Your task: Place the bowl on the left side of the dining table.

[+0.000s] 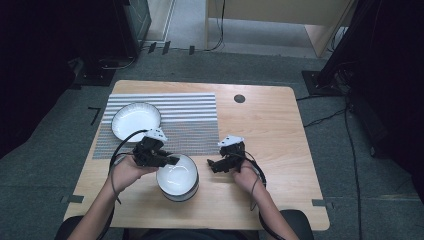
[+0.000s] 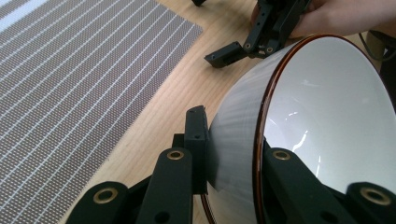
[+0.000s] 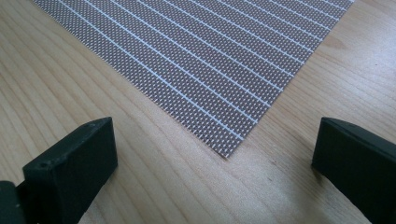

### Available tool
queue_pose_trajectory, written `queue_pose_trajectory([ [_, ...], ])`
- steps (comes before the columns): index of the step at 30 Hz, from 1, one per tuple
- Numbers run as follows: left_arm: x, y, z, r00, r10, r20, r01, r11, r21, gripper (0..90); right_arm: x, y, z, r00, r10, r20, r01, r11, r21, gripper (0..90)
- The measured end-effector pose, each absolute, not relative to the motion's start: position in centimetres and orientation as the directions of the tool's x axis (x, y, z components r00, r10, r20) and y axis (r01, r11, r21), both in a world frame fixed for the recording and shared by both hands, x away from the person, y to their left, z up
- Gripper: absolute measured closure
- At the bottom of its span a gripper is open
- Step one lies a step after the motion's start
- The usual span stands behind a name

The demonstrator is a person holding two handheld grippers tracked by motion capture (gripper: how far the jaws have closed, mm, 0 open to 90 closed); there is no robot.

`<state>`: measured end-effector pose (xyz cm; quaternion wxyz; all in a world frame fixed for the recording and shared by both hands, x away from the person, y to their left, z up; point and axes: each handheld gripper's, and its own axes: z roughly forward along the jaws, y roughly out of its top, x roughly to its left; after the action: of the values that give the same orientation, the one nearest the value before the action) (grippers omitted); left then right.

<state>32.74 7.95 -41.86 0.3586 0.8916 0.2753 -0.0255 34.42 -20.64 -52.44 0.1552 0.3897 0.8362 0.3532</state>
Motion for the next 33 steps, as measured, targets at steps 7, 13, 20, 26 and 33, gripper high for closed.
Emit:
queue_pose_trajectory([
  [7,33.0,8.5,-41.5,0.838,0.474,-0.270,0.525,-0.568,0.634,79.1,34.4,-20.6,-52.4,-0.648,0.762,0.016,0.542,0.446,0.712,0.0],
  [13,33.0,8.7,-41.1,0.838,0.468,-0.278,0.526,-0.564,0.636,79.0,34.4,-20.6,-52.4,-0.647,0.762,0.018,0.544,0.445,0.711,0.0],
  [20,32.9,9.0,-40.6,0.837,0.464,-0.289,0.528,-0.552,0.645,78.9,34.4,-20.6,-52.4,-0.647,0.762,0.017,0.544,0.446,0.711,0.0],
  [26,33.1,9.7,-40.0,0.832,0.472,-0.293,0.534,-0.537,0.652,78.9,34.4,-20.6,-52.4,-0.647,0.762,0.017,0.544,0.446,0.711,0.0],
  [33,33.2,10.3,-39.8,0.823,0.486,-0.293,0.542,-0.519,0.661,78.7,34.4,-20.6,-52.4,-0.646,0.763,0.019,0.545,0.444,0.712,0.0],
])
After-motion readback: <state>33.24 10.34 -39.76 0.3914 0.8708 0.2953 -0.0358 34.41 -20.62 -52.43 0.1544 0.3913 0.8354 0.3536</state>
